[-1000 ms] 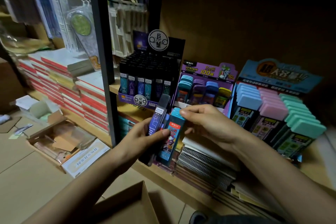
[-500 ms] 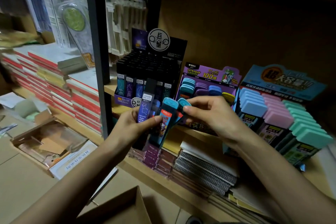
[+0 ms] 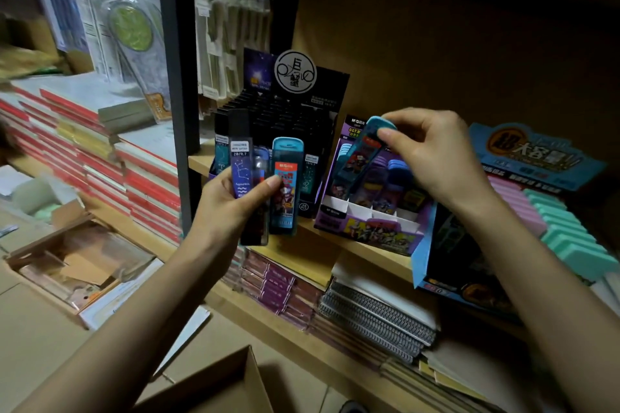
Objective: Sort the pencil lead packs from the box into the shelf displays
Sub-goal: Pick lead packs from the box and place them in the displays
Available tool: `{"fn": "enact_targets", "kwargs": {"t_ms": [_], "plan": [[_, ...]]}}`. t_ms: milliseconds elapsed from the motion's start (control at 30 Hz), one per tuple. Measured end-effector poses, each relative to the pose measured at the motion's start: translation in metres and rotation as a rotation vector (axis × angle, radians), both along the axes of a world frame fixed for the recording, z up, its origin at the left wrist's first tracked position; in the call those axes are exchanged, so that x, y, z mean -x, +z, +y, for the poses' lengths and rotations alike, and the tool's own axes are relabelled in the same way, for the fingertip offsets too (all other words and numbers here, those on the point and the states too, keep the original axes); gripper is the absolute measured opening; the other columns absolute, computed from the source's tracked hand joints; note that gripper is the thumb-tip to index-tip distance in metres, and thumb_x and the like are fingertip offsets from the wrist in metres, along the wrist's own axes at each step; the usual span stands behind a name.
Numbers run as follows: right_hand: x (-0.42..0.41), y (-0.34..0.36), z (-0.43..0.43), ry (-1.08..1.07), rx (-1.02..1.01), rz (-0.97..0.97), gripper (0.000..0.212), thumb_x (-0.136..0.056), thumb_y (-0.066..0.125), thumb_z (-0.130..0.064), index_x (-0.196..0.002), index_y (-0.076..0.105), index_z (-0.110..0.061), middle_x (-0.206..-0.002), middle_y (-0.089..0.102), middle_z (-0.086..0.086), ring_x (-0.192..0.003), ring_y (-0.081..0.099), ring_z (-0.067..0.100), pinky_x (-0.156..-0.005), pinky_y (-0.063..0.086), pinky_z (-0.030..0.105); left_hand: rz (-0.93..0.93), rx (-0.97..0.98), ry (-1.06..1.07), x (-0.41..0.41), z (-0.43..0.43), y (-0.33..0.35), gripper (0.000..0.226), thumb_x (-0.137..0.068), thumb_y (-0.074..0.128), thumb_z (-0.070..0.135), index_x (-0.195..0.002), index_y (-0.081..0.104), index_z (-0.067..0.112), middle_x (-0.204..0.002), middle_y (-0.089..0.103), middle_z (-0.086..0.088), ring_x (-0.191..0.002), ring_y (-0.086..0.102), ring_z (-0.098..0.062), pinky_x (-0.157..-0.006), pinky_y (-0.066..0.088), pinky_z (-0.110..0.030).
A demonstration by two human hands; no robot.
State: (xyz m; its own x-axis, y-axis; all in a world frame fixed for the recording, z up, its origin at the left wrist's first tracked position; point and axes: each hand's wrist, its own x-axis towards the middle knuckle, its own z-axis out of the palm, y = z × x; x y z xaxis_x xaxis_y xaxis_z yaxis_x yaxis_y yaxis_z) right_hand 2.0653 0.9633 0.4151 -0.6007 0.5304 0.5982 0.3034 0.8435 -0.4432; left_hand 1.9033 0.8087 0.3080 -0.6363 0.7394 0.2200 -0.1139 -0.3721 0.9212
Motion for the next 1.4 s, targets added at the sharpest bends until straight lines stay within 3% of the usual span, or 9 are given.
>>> {"fn": "enact_targets", "kwargs": {"t_ms": [200,333,500,667,733,900,1100,1300,1400], "plan": [[0.013,-0.022,0.002,-0.018,-0.12,-0.118,0.023,-0.085,0.067,-0.014,-0.107,0.07,-0.008,-0.096,0.061,0.004,-0.091,0.054,0.017,-0.076,0.037,0.024,0.056,0.035,-0.03,-0.005,0.0,-0.001,0.028,-0.072,0.067,0.026,-0.097,0.062,0.016,-0.094,0.074,0.002,-0.089,0.07,-0.013,-0.066,0.057,-0.022],[0.019,-0.033,0.0,-0.038,-0.192,-0.191,0.018,-0.081,0.07,-0.016,-0.096,0.065,-0.009,-0.095,0.064,0.004,-0.097,0.049,0.023,-0.085,0.037,0.033,0.074,0.044,-0.04,-0.008,0.001,-0.004,0.027,-0.071,0.067,0.028,-0.096,0.062,0.018,-0.094,0.074,0.003,-0.088,0.07,-0.012,-0.064,0.055,-0.019],[0.019,-0.039,0.001,-0.079,-0.232,-0.276,0.021,-0.085,0.067,-0.017,-0.105,0.066,-0.009,-0.099,0.054,0.004,-0.103,0.042,0.021,-0.09,0.03,0.028,0.086,0.048,-0.044,-0.011,0.004,-0.006,0.024,-0.073,0.067,0.026,-0.096,0.063,0.018,-0.093,0.074,0.002,-0.085,0.071,-0.012,-0.062,0.054,-0.019],[0.013,-0.03,-0.019,0.085,-0.022,-0.098,0.019,-0.089,0.062,-0.027,-0.102,0.069,-0.015,-0.096,0.057,-0.003,-0.095,0.048,0.01,-0.08,0.034,0.019,0.121,0.043,-0.07,-0.016,0.009,-0.005,0.022,-0.073,0.068,0.026,-0.094,0.063,0.019,-0.093,0.074,0.0,-0.086,0.071,-0.015,-0.065,0.055,-0.02],[0.012,-0.029,-0.033,0.203,0.177,-0.127,0.017,-0.088,0.063,-0.028,-0.102,0.068,-0.019,-0.094,0.063,-0.006,-0.088,0.057,0.006,-0.077,0.045,0.021,0.123,0.012,-0.105,-0.019,0.01,-0.004,0.02,-0.073,0.068,0.025,-0.093,0.065,0.022,-0.093,0.074,-0.002,-0.086,0.071,-0.016,-0.066,0.055,-0.019],[0.012,-0.025,-0.041,0.2,0.273,-0.067,0.015,-0.084,0.067,-0.011,-0.099,0.067,-0.014,-0.085,0.066,-0.003,-0.081,0.062,0.012,-0.075,0.052,0.033,0.141,-0.007,-0.084,-0.02,0.011,-0.002,0.019,-0.075,0.066,0.027,-0.093,0.064,0.021,-0.095,0.074,-0.001,-0.089,0.07,-0.015,-0.069,0.054,-0.02],[0.005,-0.013,-0.02,0.073,0.127,0.131,0.019,-0.085,0.066,-0.012,-0.101,0.062,-0.021,-0.089,0.059,-0.013,-0.084,0.056,-0.001,-0.069,0.044,0.011,0.119,0.022,-0.031,-0.006,0.005,-0.006,0.019,-0.082,0.057,0.027,-0.096,0.058,0.015,-0.089,0.075,0.005,-0.08,0.071,-0.01,-0.065,0.052,-0.014],[0.01,-0.033,-0.011,0.05,0.078,0.099,0.018,-0.085,0.067,-0.014,-0.098,0.057,-0.021,-0.084,0.058,-0.015,-0.079,0.056,-0.007,-0.067,0.044,0.01,0.129,0.079,-0.107,-0.008,0.005,-0.011,0.022,-0.082,0.058,0.03,-0.097,0.055,0.014,-0.079,0.072,0.002,-0.069,0.067,-0.01,-0.062,0.052,-0.016],[0.012,-0.045,-0.005,0.002,0.0,-0.004,0.019,-0.084,0.068,-0.017,-0.101,0.06,-0.016,-0.094,0.06,-0.001,-0.088,0.054,0.007,-0.078,0.039,0.018,0.127,0.099,-0.146,-0.012,0.006,-0.013,0.025,-0.079,0.06,0.033,-0.097,0.057,0.015,-0.08,0.073,0.001,-0.071,0.068,-0.01,-0.063,0.052,-0.016]]}}
